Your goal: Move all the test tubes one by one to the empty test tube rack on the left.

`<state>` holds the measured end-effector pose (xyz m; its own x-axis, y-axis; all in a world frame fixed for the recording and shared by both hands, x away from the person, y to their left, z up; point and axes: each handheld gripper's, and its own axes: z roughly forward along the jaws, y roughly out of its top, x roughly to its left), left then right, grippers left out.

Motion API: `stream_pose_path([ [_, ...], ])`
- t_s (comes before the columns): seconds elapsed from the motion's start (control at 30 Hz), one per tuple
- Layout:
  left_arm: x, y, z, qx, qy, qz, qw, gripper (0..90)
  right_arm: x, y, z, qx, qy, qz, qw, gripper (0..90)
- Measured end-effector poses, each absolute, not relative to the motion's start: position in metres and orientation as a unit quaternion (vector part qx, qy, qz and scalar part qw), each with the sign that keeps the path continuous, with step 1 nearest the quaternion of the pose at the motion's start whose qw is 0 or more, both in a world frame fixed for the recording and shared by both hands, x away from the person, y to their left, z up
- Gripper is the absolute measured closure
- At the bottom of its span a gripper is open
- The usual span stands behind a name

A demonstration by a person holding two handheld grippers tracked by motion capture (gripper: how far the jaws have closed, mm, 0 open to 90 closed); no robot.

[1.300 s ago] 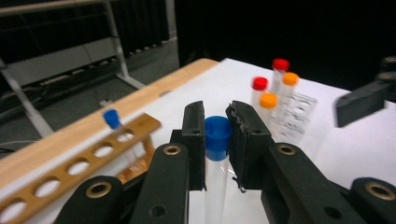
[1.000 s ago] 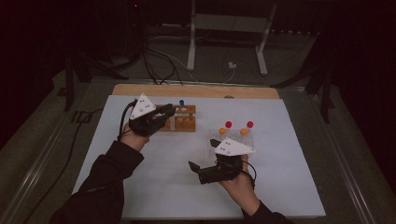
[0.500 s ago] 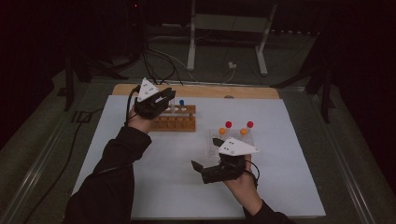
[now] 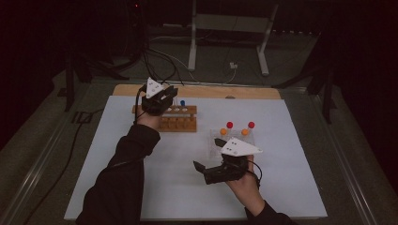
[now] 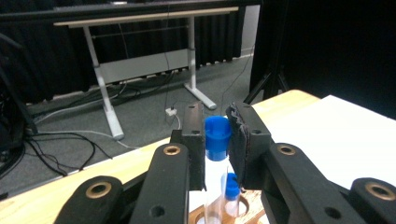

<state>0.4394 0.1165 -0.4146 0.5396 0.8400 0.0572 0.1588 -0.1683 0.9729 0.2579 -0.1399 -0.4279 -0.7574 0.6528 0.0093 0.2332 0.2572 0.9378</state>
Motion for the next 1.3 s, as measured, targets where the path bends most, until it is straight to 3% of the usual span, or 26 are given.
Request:
stream_pose_path([
  [0.6, 0.450, 0.109, -0.453, 0.724, 0.387, 0.292, 0.490, 77.8, 0.258, -0.144, -0.426, 0.291, 0.764, 0.542, 0.196, 0.0],
  [1.1, 0.450, 0.112, -0.457, 0.738, 0.386, 0.278, 0.478, 76.2, 0.257, -0.146, -0.424, 0.292, 0.761, 0.544, 0.198, 0.0],
  [1.3, 0.437, 0.121, -0.448, 0.736, 0.378, 0.276, 0.489, 54.6, 0.258, -0.152, -0.418, 0.289, 0.758, 0.550, 0.200, 0.0],
])
